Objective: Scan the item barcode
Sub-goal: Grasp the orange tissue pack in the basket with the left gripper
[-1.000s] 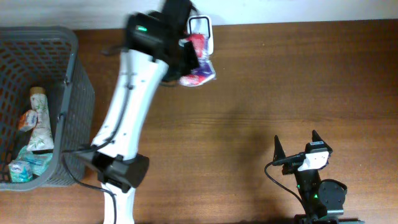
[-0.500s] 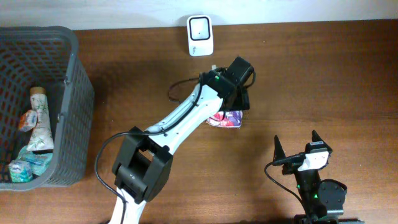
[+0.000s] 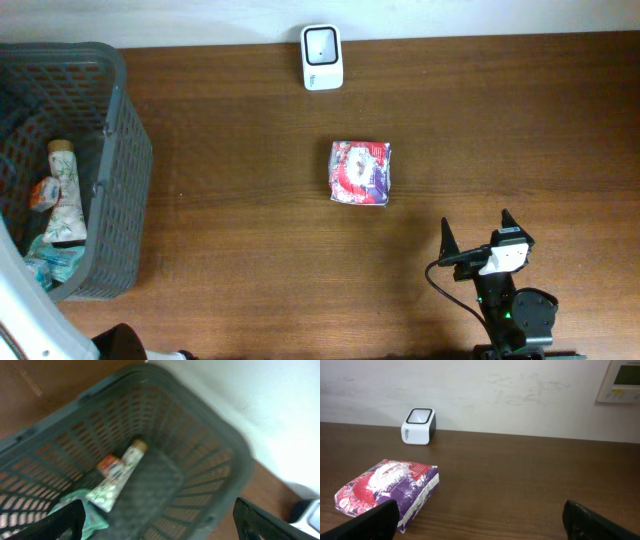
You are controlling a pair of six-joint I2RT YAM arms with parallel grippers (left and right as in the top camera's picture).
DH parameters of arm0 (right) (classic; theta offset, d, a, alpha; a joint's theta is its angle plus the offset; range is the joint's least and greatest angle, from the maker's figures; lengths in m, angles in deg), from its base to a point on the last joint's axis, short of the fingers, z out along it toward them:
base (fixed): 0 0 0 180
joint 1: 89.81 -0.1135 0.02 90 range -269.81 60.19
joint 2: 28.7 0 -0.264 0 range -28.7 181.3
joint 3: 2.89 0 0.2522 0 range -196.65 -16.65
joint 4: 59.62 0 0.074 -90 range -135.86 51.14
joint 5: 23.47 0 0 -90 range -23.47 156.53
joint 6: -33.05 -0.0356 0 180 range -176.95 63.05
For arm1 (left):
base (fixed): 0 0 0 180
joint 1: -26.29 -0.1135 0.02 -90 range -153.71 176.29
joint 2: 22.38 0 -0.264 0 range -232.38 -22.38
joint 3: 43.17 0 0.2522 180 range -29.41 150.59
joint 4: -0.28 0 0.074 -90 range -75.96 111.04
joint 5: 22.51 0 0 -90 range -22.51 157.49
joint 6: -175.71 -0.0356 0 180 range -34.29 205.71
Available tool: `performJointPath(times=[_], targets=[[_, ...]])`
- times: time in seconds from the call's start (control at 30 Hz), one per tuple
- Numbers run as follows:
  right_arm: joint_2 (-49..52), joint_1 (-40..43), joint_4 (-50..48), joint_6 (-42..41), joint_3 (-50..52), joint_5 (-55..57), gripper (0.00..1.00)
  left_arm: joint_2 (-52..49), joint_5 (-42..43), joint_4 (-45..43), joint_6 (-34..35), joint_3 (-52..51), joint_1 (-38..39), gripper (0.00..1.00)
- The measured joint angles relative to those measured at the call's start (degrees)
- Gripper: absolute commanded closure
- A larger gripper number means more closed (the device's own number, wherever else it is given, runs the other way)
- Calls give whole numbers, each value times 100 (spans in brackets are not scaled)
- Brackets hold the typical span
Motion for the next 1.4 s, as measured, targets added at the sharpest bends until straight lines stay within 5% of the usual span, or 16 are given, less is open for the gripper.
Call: performJointPath(times=[0.13, 0.17, 0.27, 0.43, 0.57, 0.67, 0.8, 0.83, 0.87, 1.07, 1.17, 1.3, 1.4], targets=[[0, 0, 0, -2, 0, -2, 1, -291, -551, -782, -251, -1405, -225, 13], [0, 0, 0, -2, 0, 0, 1, -474, -636, -1147, -402, -1895, -225, 5], [0, 0, 0, 0, 0, 0, 1, -1163, -732, -1947, -1182, -3012, -225, 4], [-4, 0, 0, -2, 0, 0, 1, -2015, -901, -2844, -2334, -3206, -225, 27], [-4, 0, 0, 0, 0, 0, 1, -2564, -1727, -2951, -2538, -3211, -225, 33], [-4, 0, 0, -2, 0, 0, 1, -2903, -1958, -2949, -2599, -3215, -225, 56], [-4, 0, 0, -2, 0, 0, 1, -2927, -2236, -2970, -2643, -3215, -295, 65], [-4, 0, 0, 0, 0, -2, 1, -2927, -2229, -2975, -2640, -3215, -354, 74], [-4, 0, 0, 0, 0, 0, 1, -2927, -2094, -2977, -2640, -3215, -428, 100], [-4, 0, 0, 0, 0, -2, 1, -2796, -1810, -2953, -2465, -3215, -481, 100], [-4, 0, 0, 0, 0, 0, 1, -1864, -1493, -2951, -2223, -3211, -308, 100], [-4, 0, 0, 0, 0, 0, 1, 544, 348, -3504, -1692, -3014, 232, 100], [-4, 0, 0, 2, 0, 0, 1, 1567, 2367, -3534, -269, -3005, 988, 100]])
